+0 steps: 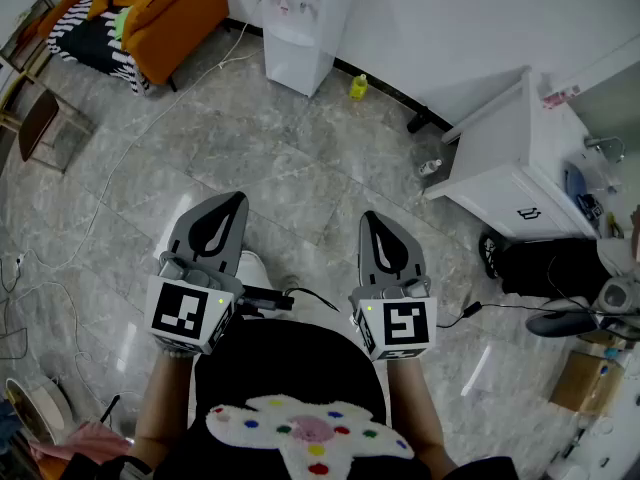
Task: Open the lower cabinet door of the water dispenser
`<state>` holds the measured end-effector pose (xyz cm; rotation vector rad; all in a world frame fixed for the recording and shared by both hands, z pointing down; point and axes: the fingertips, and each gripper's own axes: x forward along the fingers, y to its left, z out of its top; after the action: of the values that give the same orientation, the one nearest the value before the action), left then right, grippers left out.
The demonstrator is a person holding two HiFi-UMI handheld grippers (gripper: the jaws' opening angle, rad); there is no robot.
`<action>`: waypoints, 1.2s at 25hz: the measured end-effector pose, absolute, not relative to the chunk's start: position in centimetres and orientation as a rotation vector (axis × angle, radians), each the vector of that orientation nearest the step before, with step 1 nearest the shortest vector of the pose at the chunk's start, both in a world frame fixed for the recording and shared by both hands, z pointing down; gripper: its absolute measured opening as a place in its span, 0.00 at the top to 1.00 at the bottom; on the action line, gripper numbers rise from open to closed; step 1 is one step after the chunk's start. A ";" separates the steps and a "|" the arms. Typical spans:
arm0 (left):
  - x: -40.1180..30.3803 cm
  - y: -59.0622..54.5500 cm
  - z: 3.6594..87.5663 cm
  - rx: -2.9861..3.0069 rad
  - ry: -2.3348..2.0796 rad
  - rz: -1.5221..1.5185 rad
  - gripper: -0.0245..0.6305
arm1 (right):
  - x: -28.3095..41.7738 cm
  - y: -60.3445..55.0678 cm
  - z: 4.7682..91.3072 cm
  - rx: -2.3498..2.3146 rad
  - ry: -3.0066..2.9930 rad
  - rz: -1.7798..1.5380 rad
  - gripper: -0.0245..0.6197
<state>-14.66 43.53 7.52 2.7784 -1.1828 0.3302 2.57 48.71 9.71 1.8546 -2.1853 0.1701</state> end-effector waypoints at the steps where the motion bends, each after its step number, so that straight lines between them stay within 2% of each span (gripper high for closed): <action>1: -14.7 43.5 7.4 2.778 -1.184 0.328 0.94 | 2.5 48.7 9.7 1.852 -2.185 0.169 0.96; 30: -14.8 45.0 7.0 2.805 -1.173 0.314 0.94 | 2.2 49.8 9.4 1.923 -2.222 0.192 0.96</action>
<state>-14.82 45.04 7.04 2.8046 -1.1733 0.3137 2.16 49.76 9.38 1.9226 -2.2224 0.1918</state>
